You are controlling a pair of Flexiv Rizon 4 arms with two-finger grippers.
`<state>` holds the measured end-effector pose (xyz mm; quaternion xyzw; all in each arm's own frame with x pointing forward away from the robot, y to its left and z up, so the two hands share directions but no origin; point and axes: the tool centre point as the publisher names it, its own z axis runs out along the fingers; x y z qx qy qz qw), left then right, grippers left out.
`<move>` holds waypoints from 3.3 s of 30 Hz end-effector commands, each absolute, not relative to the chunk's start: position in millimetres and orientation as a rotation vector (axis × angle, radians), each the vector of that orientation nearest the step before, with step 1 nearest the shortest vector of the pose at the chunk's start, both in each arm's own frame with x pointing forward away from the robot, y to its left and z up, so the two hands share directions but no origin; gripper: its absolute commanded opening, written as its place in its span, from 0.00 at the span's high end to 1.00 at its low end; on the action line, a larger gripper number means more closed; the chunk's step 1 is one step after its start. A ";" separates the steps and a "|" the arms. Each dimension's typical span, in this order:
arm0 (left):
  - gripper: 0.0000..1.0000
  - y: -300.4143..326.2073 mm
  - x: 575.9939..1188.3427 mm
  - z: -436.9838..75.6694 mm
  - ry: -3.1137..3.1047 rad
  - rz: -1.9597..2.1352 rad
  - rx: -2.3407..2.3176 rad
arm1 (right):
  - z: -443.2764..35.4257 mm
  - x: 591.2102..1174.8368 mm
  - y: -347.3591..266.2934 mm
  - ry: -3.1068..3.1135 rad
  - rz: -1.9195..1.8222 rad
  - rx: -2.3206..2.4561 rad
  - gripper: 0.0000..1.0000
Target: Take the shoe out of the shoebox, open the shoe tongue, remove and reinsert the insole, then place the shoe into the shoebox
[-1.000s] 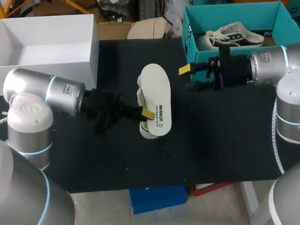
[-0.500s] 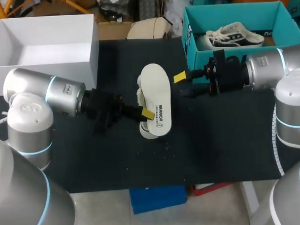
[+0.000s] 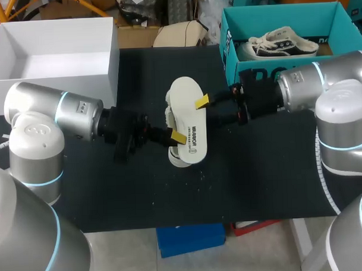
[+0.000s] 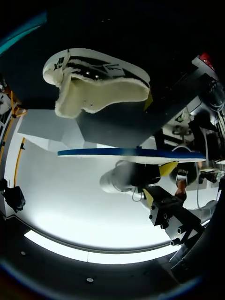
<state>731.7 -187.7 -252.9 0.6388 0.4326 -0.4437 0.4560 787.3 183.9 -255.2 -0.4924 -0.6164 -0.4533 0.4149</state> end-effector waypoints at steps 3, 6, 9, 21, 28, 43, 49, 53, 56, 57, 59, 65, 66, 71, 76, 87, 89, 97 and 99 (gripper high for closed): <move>1.00 -188.8 730.9 -253.9 1.067 -1.089 1.574 | -255.0 800.4 193.6 -1.559 -1.121 -1.228 0.15; 1.00 -188.8 730.9 -253.9 1.067 -1.089 1.574 | -253.9 803.4 194.7 -1.565 -1.113 -1.228 0.42; 1.00 -188.8 730.9 -253.9 1.067 -1.089 1.574 | -254.2 805.0 195.0 -1.571 -1.101 -1.228 0.41; 1.00 -188.8 730.9 -253.9 1.067 -1.089 1.574 | -263.3 807.0 192.9 -1.598 -1.062 -1.274 1.00; 0.00 -177.6 715.3 -224.0 1.215 -0.904 1.699 | -263.3 807.0 192.9 -1.598 -1.062 -1.274 1.00; 0.00 -137.9 694.8 -169.6 1.904 -0.657 1.950 | -263.3 807.0 192.9 -1.598 -1.062 -1.274 1.00; 0.00 -149.6 705.7 -166.8 2.076 -0.507 1.960 | -263.3 807.0 192.9 -1.598 -1.062 -1.274 1.00; 0.00 -157.1 705.8 -162.1 2.103 -0.437 1.983 | -263.3 807.0 192.9 -1.598 -1.062 -1.274 1.00; 0.00 -159.1 705.2 -159.8 2.071 -0.460 1.989 | -263.3 807.0 192.9 -1.598 -1.062 -1.274 1.00; 0.00 -159.1 705.2 -159.8 2.071 -0.460 1.989 | -263.3 807.0 192.9 -1.598 -1.062 -1.274 1.00; 0.00 -159.1 705.2 -159.8 2.071 -0.460 1.989 | -263.3 807.0 192.9 -1.598 -1.062 -1.274 1.00; 0.00 -159.1 705.2 -159.8 2.071 -0.460 1.989 | -263.3 807.0 192.9 -1.598 -1.062 -1.274 1.00; 0.00 -159.1 705.2 -159.8 2.071 -0.460 1.989 | -263.3 807.0 192.9 -1.598 -1.062 -1.274 1.00; 0.00 -160.6 705.5 -159.7 2.066 -0.434 1.989 | -263.3 807.0 192.9 -1.598 -1.062 -1.274 1.00; 0.00 -168.5 708.0 -161.3 2.035 -0.367 2.040 | -263.3 807.0 192.9 -1.598 -1.062 -1.274 1.00; 0.00 -185.1 713.6 -170.9 2.087 -0.239 2.047 | -263.3 807.0 192.9 -1.598 -1.062 -1.274 1.00; 0.00 -187.6 715.4 -173.7 2.079 -0.250 2.051 | -263.3 807.0 192.9 -1.598 -1.062 -1.274 1.00; 0.00 -198.2 721.7 -183.6 2.085 -0.216 2.091 | -263.3 807.0 192.9 -1.598 -1.062 -1.274 1.00; 0.00 -199.1 722.2 -184.5 2.080 -0.224 2.094 | -263.3 807.0 192.9 -1.598 -1.062 -1.274 1.00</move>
